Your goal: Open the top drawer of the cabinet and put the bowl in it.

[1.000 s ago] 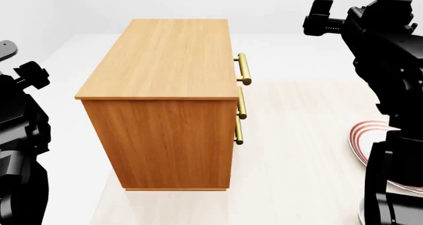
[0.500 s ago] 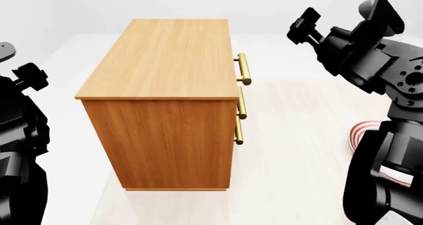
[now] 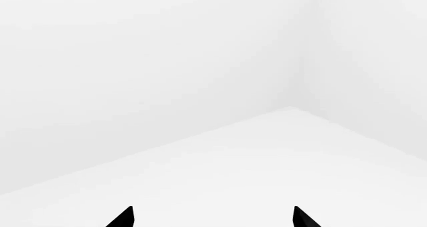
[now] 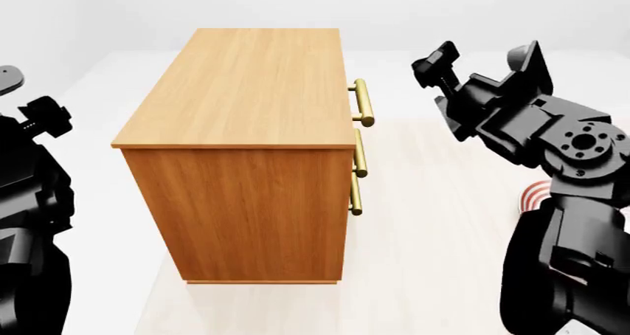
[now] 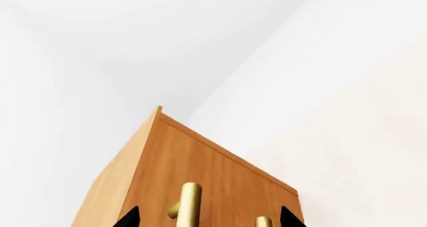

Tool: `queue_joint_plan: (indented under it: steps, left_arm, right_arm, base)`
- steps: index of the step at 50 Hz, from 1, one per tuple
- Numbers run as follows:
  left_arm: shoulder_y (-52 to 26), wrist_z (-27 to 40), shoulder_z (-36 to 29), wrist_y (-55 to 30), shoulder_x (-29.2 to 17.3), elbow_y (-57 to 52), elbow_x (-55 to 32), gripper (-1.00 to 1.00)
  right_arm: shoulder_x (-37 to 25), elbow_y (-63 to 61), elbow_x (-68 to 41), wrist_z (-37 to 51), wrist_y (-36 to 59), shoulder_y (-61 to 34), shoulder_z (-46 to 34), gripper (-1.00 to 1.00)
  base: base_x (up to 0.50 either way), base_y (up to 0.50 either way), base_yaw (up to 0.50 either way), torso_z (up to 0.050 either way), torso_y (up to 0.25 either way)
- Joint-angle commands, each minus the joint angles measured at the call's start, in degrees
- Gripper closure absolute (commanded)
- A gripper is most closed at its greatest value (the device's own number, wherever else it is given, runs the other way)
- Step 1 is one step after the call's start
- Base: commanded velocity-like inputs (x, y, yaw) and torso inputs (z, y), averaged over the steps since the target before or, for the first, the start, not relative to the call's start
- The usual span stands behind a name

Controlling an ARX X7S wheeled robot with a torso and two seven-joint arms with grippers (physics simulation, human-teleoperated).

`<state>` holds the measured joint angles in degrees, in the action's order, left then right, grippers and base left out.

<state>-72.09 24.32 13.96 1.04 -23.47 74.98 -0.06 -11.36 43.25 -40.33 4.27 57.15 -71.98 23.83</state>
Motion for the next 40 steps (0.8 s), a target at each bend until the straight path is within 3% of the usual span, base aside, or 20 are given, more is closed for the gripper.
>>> queue_joint_plan:
  steps: [1,40]
  left_arm:
    - [0.14,0.23,0.1,-0.11,-0.18,0.0,0.02,-1.0]
    - [1.08,0.94,0.29,0.11,-0.63,0.0,0.01,-1.0]
  right_arm:
    - [1.42,4.6,-0.56,-2.87,-1.81,0.34,0.18,-1.0]
    - [4.85,18.2,-0.08,-11.11,-9.68,-0.49,-0.82,-1.0]
  base:
    - [0.0,0.0,0.0,0.0,0.0]
    - [0.0,0.0,0.0,0.0,0.0]
